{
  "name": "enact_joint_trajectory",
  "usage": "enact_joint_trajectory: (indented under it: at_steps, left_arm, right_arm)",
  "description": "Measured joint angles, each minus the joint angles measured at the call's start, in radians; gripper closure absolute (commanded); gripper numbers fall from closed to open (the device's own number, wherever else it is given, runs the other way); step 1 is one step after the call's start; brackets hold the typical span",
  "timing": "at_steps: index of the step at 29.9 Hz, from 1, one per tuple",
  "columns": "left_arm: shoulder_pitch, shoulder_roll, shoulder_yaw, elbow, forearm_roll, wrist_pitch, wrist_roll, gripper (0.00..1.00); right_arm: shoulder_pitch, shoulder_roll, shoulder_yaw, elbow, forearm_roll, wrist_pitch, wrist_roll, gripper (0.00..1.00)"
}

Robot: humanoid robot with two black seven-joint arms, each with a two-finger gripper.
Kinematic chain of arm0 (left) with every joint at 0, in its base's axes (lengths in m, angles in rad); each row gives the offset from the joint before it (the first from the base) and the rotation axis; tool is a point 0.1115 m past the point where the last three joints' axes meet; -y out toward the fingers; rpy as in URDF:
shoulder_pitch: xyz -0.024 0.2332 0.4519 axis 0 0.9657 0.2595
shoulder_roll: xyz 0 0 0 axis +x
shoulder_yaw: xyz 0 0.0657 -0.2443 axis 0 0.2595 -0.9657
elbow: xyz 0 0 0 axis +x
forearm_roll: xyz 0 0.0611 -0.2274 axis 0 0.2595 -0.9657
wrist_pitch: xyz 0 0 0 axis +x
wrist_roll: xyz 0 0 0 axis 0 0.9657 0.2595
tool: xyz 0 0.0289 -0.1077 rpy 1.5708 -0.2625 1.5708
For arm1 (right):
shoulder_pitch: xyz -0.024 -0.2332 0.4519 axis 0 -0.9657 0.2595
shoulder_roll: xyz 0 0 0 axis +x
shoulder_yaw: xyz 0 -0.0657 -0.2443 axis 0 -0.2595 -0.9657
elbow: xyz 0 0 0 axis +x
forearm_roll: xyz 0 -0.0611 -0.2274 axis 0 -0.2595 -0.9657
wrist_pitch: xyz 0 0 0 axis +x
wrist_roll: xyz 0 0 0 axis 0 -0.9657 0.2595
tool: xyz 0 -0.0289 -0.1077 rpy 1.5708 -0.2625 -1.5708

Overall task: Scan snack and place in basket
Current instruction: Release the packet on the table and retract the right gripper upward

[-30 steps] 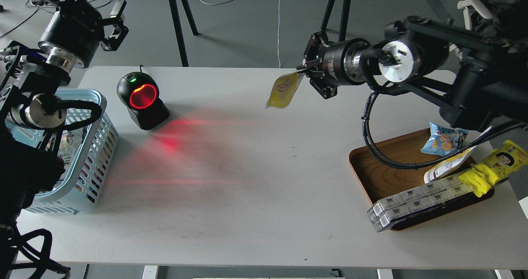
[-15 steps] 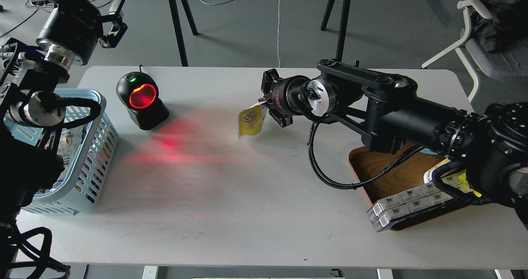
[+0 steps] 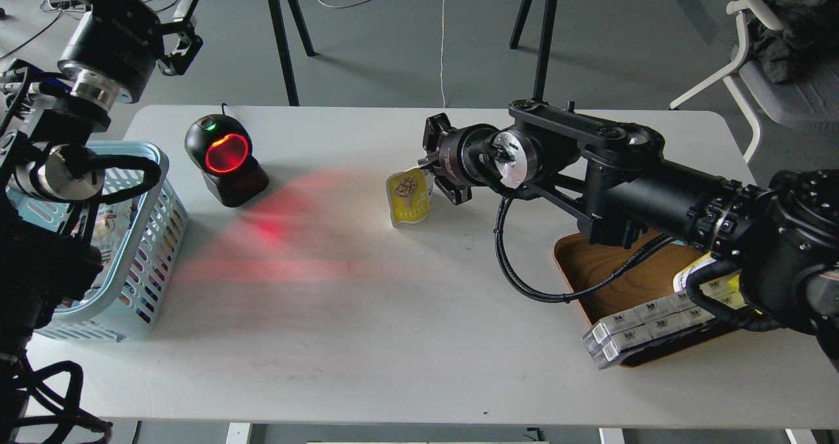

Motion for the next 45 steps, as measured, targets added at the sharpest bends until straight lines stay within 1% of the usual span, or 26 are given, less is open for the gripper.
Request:
enact_joint_trajectory:
  at_steps: [1,2,3,4,5,6,13,19,22,25,28,31,34,37,39,41,44,45]
  left_arm:
    - [0.000,0.000,0.000,0.000,0.000,0.000,0.000,0.00]
    - [0.000,0.000,0.001,0.000,0.000,0.000,0.000,0.00]
    - [0.000,0.000,0.001,0.000,0.000,0.000,0.000,0.00]
    - [0.000,0.000,0.001,0.000,0.000,0.000,0.001,0.00]
    - [0.000,0.000,0.002,0.000,0.000,0.000,0.002,0.00]
    - [0.000,0.000,0.002,0.000,0.001,0.000,0.003,0.00]
    - [0.000,0.021,0.008,0.000,0.003,0.001,0.007,0.00]
    - [0.001,0.055,0.011,0.000,0.008,0.000,0.010,0.00]
    - [0.001,0.088,0.013,-0.004,0.010,-0.005,0.012,0.00]
    - [0.001,0.139,0.013,-0.037,0.012,-0.004,0.016,0.00]
    - [0.001,0.209,0.014,-0.096,0.016,-0.003,0.028,0.00]
    - [0.001,0.290,0.030,-0.168,0.018,-0.007,0.055,0.00]
    - [0.005,0.387,0.091,-0.262,0.030,-0.012,0.074,0.00]
    - [0.015,0.481,0.183,-0.362,0.097,-0.013,0.074,0.00]
    - [0.017,0.526,0.233,-0.411,0.171,-0.013,0.068,0.00]
    - [0.018,0.554,0.260,-0.446,0.247,-0.013,0.062,0.00]
    - [0.018,0.564,0.287,-0.477,0.375,-0.019,0.060,0.00]
    - [0.018,0.564,0.299,-0.486,0.421,-0.023,0.060,0.00]
  right_arm:
    - [0.000,0.000,0.000,0.000,0.000,0.001,0.000,0.34]
    - [0.000,0.000,0.001,0.000,0.000,0.003,0.000,0.20]
    - [0.000,0.000,0.001,0.000,0.000,0.004,0.000,0.15]
    - [0.002,0.000,0.003,0.000,0.000,0.005,0.000,0.13]
    - [0.005,0.000,0.005,0.000,0.000,0.005,0.000,0.08]
    - [0.007,0.000,0.007,0.000,0.000,0.006,0.000,0.06]
    - [0.018,0.000,0.058,0.003,0.000,0.031,0.000,0.04]
    - [0.062,0.000,0.105,0.019,0.000,0.095,0.000,0.04]
    - [0.091,0.000,0.139,0.030,0.000,0.130,0.000,0.04]
    - [0.101,-0.010,0.199,0.061,0.001,0.166,0.000,0.04]
    - [0.102,-0.092,0.267,0.102,0.002,0.194,0.000,0.04]
    - [0.092,-0.189,0.347,0.126,0.002,0.217,0.000,0.04]
    - [0.065,-0.269,0.423,0.132,0.002,0.239,0.000,0.03]
    - [0.014,-0.356,0.510,0.131,0.002,0.271,0.001,0.03]
    - [-0.034,-0.420,0.573,0.128,0.002,0.308,0.016,0.03]
    - [-0.087,-0.469,0.631,0.121,0.002,0.347,0.043,0.03]
    - [-0.186,-0.517,0.716,0.100,0.002,0.413,0.102,0.03]
    - [-0.224,-0.523,0.743,0.087,0.003,0.437,0.129,0.03]
